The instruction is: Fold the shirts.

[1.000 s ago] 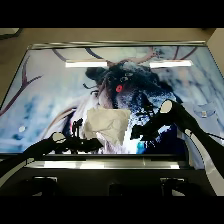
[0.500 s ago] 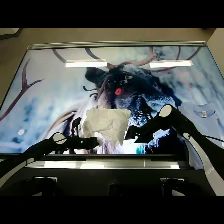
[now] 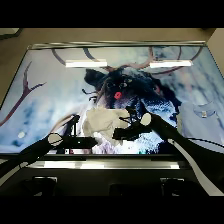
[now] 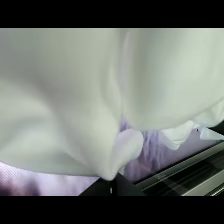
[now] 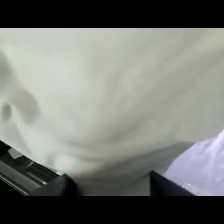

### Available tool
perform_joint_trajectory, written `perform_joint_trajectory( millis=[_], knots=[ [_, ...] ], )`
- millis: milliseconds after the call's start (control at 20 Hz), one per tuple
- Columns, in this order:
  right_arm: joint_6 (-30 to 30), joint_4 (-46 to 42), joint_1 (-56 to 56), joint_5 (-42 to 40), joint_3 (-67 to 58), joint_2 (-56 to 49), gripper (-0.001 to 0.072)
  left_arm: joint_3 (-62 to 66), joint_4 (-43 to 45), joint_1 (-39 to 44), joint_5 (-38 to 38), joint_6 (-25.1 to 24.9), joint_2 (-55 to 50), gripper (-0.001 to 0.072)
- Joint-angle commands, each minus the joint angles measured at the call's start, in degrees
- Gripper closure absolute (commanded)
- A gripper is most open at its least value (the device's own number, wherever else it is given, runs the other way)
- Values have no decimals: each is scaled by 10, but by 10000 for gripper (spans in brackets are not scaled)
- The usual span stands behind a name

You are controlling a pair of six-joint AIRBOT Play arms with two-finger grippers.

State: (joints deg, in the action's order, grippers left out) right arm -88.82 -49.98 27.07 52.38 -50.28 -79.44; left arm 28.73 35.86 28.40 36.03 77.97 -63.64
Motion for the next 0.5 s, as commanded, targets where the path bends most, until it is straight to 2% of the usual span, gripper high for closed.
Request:
perform_joint_trajectory(
  millis=[0,50,200,300,450],
  knots=[
    [-19,-10,19,-41,0,-17,572,1,4,-15,0,0,20,677],
    [-25,-14,19,-41,-1,-14,661,1,4,-23,0,0,25,677],
    [-25,-67,12,-38,-4,27,661,7,24,-54,6,-9,60,678],
    [-33,-158,-8,-14,-30,83,661,38,59,-100,31,-9,107,678],
    [-38,-300,-65,-1,-133,191,660,137,88,-205,42,-9,202,679]
  ],
)
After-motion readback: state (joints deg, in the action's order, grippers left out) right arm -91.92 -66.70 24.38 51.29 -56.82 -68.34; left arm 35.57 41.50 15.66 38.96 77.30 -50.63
